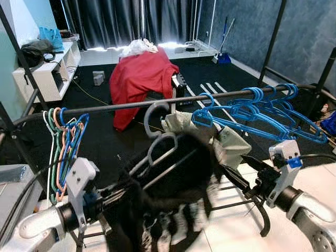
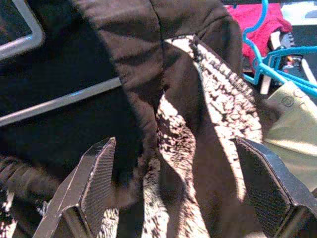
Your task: Hang hanger
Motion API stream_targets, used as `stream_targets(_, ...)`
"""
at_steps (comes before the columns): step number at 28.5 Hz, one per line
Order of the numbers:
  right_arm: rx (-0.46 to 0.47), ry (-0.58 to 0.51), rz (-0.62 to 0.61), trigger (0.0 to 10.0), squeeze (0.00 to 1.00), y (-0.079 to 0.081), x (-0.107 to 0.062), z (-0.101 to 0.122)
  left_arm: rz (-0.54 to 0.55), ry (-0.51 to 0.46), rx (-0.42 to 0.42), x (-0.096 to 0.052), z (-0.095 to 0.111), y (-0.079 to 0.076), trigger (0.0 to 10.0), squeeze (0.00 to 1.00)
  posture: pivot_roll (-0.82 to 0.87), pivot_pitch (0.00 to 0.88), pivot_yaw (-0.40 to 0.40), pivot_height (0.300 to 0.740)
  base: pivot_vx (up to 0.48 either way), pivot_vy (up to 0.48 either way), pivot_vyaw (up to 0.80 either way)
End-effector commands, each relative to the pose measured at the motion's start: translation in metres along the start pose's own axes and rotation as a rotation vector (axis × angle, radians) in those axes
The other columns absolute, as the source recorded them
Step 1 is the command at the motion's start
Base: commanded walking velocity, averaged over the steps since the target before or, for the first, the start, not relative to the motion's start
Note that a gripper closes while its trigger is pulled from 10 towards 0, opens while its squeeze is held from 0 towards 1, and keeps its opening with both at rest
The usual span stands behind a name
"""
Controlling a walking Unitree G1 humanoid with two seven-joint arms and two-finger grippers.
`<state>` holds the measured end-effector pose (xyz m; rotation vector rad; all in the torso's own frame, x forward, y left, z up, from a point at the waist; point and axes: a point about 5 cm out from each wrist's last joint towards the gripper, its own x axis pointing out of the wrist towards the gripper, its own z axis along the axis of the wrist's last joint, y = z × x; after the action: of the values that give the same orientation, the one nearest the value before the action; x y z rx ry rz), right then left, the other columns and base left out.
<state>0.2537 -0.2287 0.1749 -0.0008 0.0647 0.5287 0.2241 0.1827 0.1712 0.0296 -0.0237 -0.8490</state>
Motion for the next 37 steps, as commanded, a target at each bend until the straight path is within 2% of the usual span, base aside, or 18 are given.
stream_targets(1,-0.02,-0.005,0.004,10.0,0.0,0.0,0.0,0.004,-0.009,-0.041,0.028,-0.001,0.013,0.001,10.0,0.0,-0.09,0.0,-0.014,0.74,0.0,0.0,0.0)
stream_targets(3,-0.02,-0.005,0.004,10.0,0.0,0.0,0.0,0.004,-0.009,-0.041,0.028,-0.001,0.013,0.001,10.0,0.0,-0.09,0.0,-0.014,0.74,0.0,0.0,0.0)
stream_targets(4,-0.051,-0.004,0.033,10.0,0.0,0.008,0.006,0.01,-0.039,-0.092,0.039,0.005,0.025,0.0,10.0,0.0,-0.1,0.0,-0.007,0.74,0.0,0.0,0.0)
stream_targets(5,-0.051,-0.004,0.033,10.0,0.0,0.008,0.006,0.01,-0.039,-0.092,0.039,0.005,0.025,0.0,10.0,0.0,-0.1,0.0,-0.007,0.74,0.0,0.0,0.0)
stream_targets(6,-0.057,-0.023,0.088,10.0,0.0,0.024,0.015,0.016,-0.085,-0.155,0.041,0.016,0.036,-0.008,10.0,0.0,-0.11,0.0,-0.002,0.74,0.0,0.0,0.0)
stream_targets(9,-0.057,-0.023,0.088,10.0,0.0,0.024,0.015,0.016,-0.085,-0.155,0.041,0.016,0.036,-0.008,10.0,0.0,-0.11,0.0,-0.002,0.74,0.0,0.0,0.0)
stream_targets(10,-0.049,-0.054,0.108,10.0,0.0,0.035,0.023,0.022,-0.131,-0.204,0.033,0.027,0.043,-0.017,10.0,0.0,-0.11,0.0,-0.001,0.74,0.0,0.0,0.0)
stream_targets(12,-0.049,-0.054,0.108,10.0,0.0,0.035,0.023,0.022,-0.131,-0.204,0.033,0.027,0.043,-0.017,10.0,0.0,-0.11,0.0,-0.001,0.74,0.0,0.0,0.0)
stream_targets(13,-0.03,-0.088,0.113,10.0,0.0,0.04,0.029,0.028,-0.176,-0.227,0.018,0.034,0.047,-0.025,10.0,0.0,-0.12,0.0,0.003,0.74,0.0,0.0,0.0)
stream_targets(14,-0.014,-0.114,0.094,10.0,0.0,0.039,0.033,0.031,-0.205,-0.24,0.005,0.038,0.049,-0.03,10.0,0.0,-0.12,0.0,0.002,0.74,0.0,0.0,0.0)
stream_targets(18,-0.007,-0.137,0.051,10.0,0.0,0.033,0.037,0.035,-0.24,-0.241,-0.015,0.038,0.051,-0.033,10.0,0.0,-0.11,0.0,-0.002,0.74,0.0,0.0,0.0)
stream_targets(19,-0.008,-0.14,0.023,8.1,0.0,0.029,0.039,0.036,-0.247,-0.239,-0.021,0.038,0.052,-0.034,10.0,0.0,-0.11,0.0,-0.003,0.74,0.0,0.0,0.0)
stream_targets(20,-0.008,-0.14,0.023,8.1,0.0,0.029,0.039,0.036,-0.247,-0.239,-0.021,0.038,0.052,-0.034,10.0,0.0,-0.11,0.0,-0.003,0.74,0.0,0.0,0.0)
stream_targets(21,-0.008,-0.144,-0.018,0.1,0.0,0.024,0.041,0.036,-0.25,-0.239,-0.025,0.037,0.052,-0.035,10.0,0.0,-0.1,0.0,-0.007,0.74,0.0,0.0,0.0)
stream_targets(23,-0.008,-0.144,-0.018,0.1,0.0,0.024,0.041,0.036,-0.25,-0.239,-0.025,0.037,0.052,-0.035,10.0,0.0,-0.1,0.0,-0.007,0.74,0.0,0.0,0.0)
stream_targets(26,-0.018,-0.155,-0.124,0.0,0.0,0.011,0.043,0.04,-0.24,-0.223,-0.03,0.035,0.05,-0.034,10.0,0.0,-0.1,0.0,-0.008,0.74,0.0,0.0,0.0)
stream_targets(31,-0.019,-0.16,-0.138,0.0,0.0,0.01,0.042,0.042,-0.234,-0.216,-0.029,0.034,0.048,-0.033,10.0,0.0,-0.1,0.0,-0.008,0.74,0.0,0.0,0.0)
stream_targets(37,-0.027,-0.152,-0.149,0.0,0.0,0.01,0.042,0.043,-0.193,-0.163,-0.015,0.031,0.039,-0.023,10.0,0.0,-0.11,0.0,-0.004,0.74,0.0,0.0,0.0)
